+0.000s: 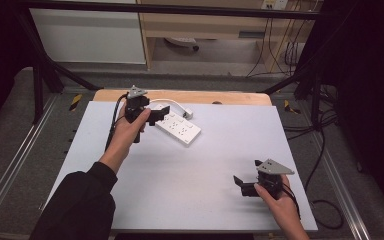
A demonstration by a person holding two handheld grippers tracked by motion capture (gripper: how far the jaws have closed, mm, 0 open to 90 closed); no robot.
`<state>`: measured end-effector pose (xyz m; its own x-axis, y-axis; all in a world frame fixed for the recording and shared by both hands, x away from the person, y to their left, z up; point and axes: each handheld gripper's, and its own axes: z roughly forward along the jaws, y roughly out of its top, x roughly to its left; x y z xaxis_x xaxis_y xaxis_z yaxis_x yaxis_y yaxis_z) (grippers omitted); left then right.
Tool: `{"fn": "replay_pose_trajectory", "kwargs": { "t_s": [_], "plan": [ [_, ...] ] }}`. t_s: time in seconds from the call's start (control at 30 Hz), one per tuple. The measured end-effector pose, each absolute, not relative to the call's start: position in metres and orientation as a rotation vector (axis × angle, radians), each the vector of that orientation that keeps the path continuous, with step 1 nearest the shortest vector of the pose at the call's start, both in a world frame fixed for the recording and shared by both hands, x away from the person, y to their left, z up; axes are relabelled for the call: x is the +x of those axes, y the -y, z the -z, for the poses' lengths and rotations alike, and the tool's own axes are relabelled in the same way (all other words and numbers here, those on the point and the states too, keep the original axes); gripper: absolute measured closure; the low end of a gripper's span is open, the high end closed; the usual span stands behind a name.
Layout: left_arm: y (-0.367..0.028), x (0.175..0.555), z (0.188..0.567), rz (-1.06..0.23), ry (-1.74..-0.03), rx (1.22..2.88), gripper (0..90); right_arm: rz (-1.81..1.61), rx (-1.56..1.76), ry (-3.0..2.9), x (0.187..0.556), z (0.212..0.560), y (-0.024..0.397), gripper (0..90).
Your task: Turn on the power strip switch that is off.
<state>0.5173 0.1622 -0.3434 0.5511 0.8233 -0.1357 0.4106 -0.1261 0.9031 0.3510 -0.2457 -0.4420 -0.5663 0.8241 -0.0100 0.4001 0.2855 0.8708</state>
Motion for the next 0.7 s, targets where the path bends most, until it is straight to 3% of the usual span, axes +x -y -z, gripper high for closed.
{"fn": "replay_pose_trajectory", "kwargs": {
  "t_s": [0.7],
  "plan": [
    [-0.191, 0.457, 0.338, -0.495, -0.961, 1.709, 8.4, -1.22, 1.099, -2.09, 0.35, 0.441, 0.245, 2.2]
  ]
}}
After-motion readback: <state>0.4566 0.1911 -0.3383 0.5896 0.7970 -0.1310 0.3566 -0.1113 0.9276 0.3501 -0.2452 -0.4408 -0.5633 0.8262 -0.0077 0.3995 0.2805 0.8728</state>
